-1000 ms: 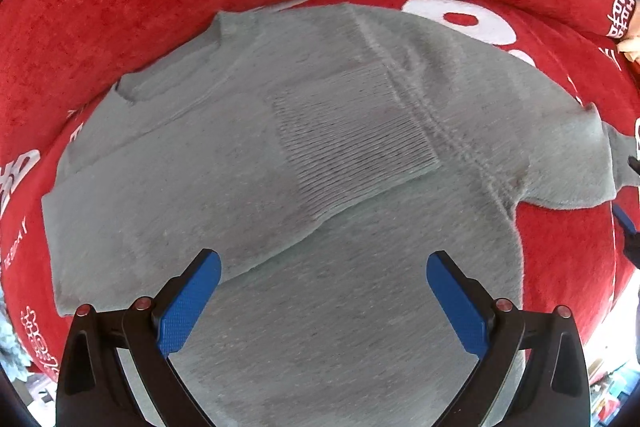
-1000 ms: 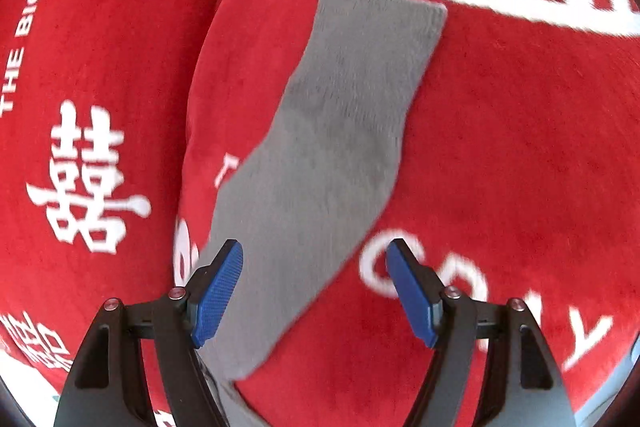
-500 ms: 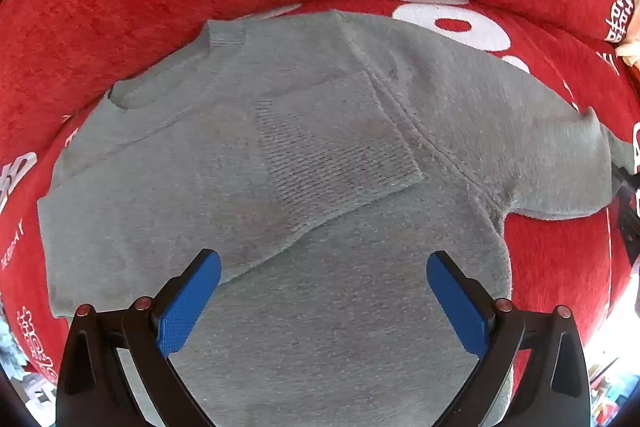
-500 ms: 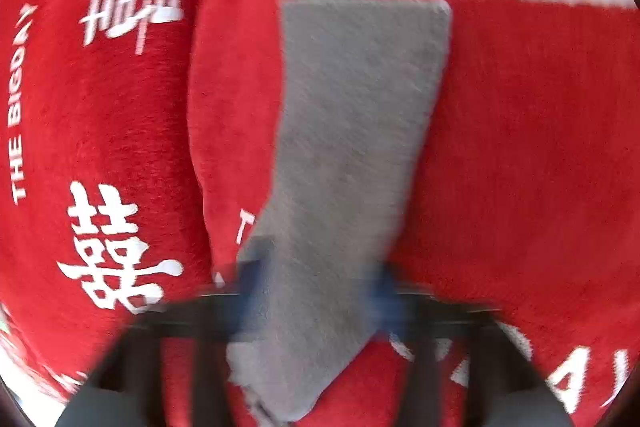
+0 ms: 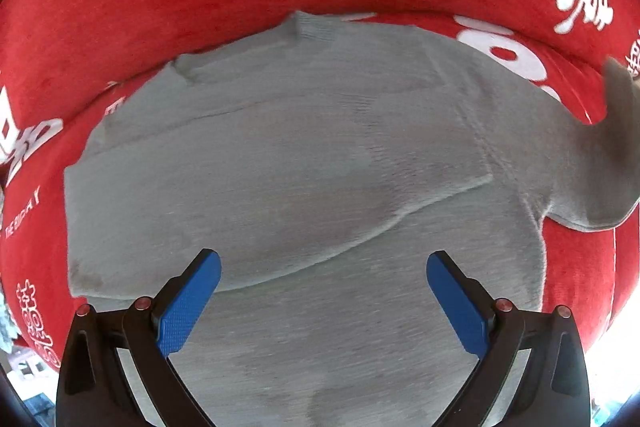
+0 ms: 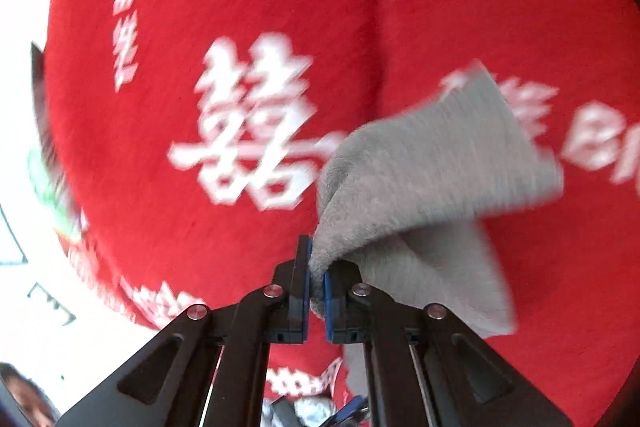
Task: Fold small clothes
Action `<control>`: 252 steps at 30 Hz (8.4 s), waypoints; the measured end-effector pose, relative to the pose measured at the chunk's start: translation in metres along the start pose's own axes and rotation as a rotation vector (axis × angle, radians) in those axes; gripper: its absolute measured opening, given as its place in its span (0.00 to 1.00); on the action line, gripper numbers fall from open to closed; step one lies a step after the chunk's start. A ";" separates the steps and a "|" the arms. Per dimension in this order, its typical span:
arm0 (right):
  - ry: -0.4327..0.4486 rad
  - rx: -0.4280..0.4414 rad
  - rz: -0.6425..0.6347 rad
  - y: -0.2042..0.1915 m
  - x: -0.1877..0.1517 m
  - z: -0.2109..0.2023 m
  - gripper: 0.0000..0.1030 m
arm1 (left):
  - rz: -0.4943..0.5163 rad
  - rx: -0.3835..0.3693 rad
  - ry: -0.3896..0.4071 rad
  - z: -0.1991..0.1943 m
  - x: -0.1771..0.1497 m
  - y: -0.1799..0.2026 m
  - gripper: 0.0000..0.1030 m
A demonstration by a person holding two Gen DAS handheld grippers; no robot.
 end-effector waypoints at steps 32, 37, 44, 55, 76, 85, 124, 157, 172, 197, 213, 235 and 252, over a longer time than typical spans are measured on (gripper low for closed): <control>-0.582 -0.375 -0.440 -0.033 -0.242 0.243 0.07 | -0.424 -0.392 0.048 0.007 0.012 -0.206 1.00; -0.738 -0.301 -0.591 -0.062 -0.291 0.279 0.07 | -0.540 -0.612 -0.009 0.019 0.016 -0.213 1.00; -0.950 -0.391 -0.690 -0.042 -0.343 0.280 0.29 | -0.542 -0.650 -0.069 0.034 0.017 -0.194 1.00; -0.653 -0.490 -0.380 0.000 -0.211 0.149 0.49 | -0.498 -0.490 -0.049 0.036 0.036 -0.164 0.51; -0.471 -0.569 -0.350 0.018 -0.147 0.135 0.11 | -0.374 -0.285 -0.021 0.028 0.004 -0.192 0.26; -0.502 -0.646 -0.571 -0.011 -0.133 0.132 0.47 | -0.345 -0.117 0.048 0.004 0.009 -0.208 0.67; -0.603 -0.857 -0.786 -0.001 -0.112 0.200 0.13 | -0.221 -0.014 0.045 0.028 0.022 -0.150 0.06; -0.628 -0.829 -0.756 -0.028 -0.176 0.128 0.39 | -0.183 0.027 -0.051 0.003 -0.017 -0.133 0.06; -0.692 -0.706 -0.614 -0.017 -0.195 0.143 0.52 | -0.271 -0.021 -0.046 0.007 -0.018 -0.146 0.07; -0.822 -0.397 -0.164 -0.002 -0.342 0.250 0.55 | -0.372 0.076 -0.035 0.040 -0.042 -0.205 0.99; -0.929 -0.513 -0.458 -0.020 -0.360 0.261 0.14 | -0.287 0.082 -0.045 0.065 -0.031 -0.208 0.99; -0.778 -0.681 -0.694 -0.049 -0.240 0.144 0.62 | -0.216 0.096 -0.059 0.014 -0.042 -0.152 0.99; -0.875 -0.711 -0.636 -0.003 -0.223 0.092 0.67 | -0.314 0.157 -0.099 0.014 -0.089 -0.139 0.99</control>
Point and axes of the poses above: each gripper's, at about its wrist camera, not at the fingertips, and z roughly the way its jaws point, y to its right, x to its top, the point moved 4 cm from there along z, roughly the way its jaws point, and after that the axes turned 10 degrees about -z, right-handed, at the moved point
